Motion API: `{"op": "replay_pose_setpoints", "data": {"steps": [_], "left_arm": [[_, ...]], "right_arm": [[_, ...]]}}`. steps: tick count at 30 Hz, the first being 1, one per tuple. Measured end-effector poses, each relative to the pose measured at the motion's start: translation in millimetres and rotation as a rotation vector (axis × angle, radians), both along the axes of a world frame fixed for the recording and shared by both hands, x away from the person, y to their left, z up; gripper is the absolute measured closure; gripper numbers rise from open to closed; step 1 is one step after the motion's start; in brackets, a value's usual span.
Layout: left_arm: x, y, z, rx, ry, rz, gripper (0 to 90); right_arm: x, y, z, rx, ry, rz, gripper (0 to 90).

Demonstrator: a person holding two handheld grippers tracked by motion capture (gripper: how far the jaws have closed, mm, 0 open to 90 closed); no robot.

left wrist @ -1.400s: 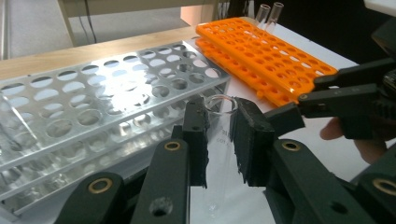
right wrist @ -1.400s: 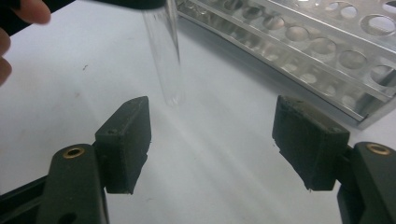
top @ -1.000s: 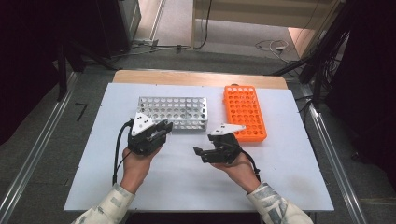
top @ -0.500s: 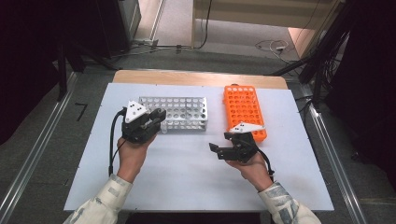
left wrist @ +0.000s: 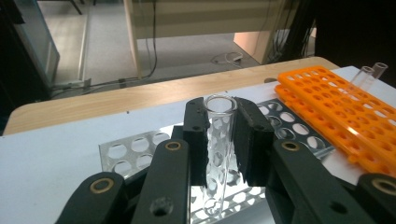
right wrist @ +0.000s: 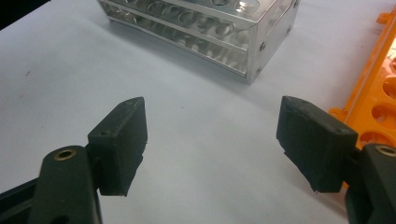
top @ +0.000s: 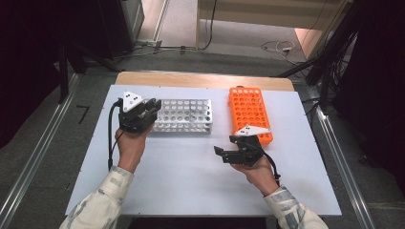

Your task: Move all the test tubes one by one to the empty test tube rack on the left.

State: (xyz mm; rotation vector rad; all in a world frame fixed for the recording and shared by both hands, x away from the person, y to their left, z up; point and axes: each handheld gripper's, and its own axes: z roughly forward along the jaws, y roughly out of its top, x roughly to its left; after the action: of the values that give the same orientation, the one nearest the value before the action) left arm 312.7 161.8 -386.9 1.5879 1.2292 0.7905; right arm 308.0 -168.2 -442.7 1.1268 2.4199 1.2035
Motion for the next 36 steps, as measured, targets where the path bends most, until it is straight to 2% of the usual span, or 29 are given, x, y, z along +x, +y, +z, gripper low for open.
{"op": "replay_pose_setpoints", "data": {"steps": [13,24,36], "left_arm": [[11.1,2.4,-7.7,0.012,-0.005,0.044,75.7],[17.8,1.1,-17.1,0.026,0.006,0.058,75.7],[18.4,-1.3,-28.7,0.047,0.009,0.060,75.6]], "right_arm": [[-0.4,-1.1,-0.5,0.000,-0.003,-0.009,23.2],[-1.2,-1.5,-0.4,0.004,-0.001,-0.007,23.2],[-2.6,-1.1,0.0,0.004,0.000,-0.003,23.2]]}}
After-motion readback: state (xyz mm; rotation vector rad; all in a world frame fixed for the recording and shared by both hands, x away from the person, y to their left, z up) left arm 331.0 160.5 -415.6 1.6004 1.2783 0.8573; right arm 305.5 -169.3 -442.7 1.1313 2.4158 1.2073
